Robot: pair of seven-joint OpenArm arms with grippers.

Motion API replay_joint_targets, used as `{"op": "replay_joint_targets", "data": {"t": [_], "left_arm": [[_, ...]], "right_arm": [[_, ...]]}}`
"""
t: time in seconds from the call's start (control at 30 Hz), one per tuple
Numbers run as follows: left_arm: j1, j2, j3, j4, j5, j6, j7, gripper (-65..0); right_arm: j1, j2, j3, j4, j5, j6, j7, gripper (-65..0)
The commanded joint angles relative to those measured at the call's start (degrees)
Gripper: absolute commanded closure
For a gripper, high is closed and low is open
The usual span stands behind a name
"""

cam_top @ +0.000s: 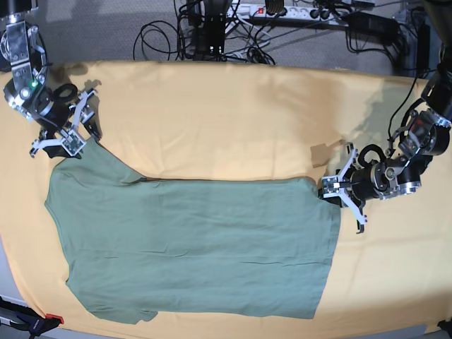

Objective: Fold the T-shirt properly
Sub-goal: 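Grasp the shirt's shoulder corners with the left and right grippers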

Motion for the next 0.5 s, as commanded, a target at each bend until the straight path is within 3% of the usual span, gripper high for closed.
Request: {"op": "replay_joint_targets", "data": {"t": [0.0, 0.07, 0.17, 0.23, 0.3, 0.4, 0.47], "left_arm": [[-1.6, -0.9, -0.7, 0.5, -1.0, 0.9, -0.8, 0.0], [-1.6, -0.9, -0.7, 0.5, -1.0, 0.9, -0.8, 0.0], [-1.6, -1.3, -0.7, 0.5, -1.0, 0.9, -0.8, 0.0], [-1.6, -1.6, -0.7, 0.5, -1.0, 0.9, -0.9, 0.0], [-1.6, -1.8, -0.7, 0.5, -1.0, 0.9, -0.9, 0.0], [-1.6, -1.8, -0.7, 0.5, -1.0, 0.9, -0.9, 0.0], [-1.6, -1.9, -0.7, 0.5, -1.0, 0.9, -0.9, 0.0]], "right_arm": [[1.0, 1.0, -0.8, -0.3, -0.2, 0.3, 0.5, -36.0], [2.9, 1.0, -3.4, -2.0, -3.3, 0.0, 0.5, -36.0], [5.6, 1.4, -6.7, -5.1, -7.4, -4.5, -0.1, -36.0], [7.0, 1.6, -7.8, -6.8, -9.1, -5.7, -1.7, -33.5], [7.6, 1.8, -7.8, -7.3, -9.6, -5.6, -3.0, -23.4], [7.6, 2.7, -7.7, -7.1, -9.6, -5.6, -1.4, -0.4], [7.6, 3.1, -7.7, -6.4, -9.6, -5.6, -1.2, 0.0]]}}
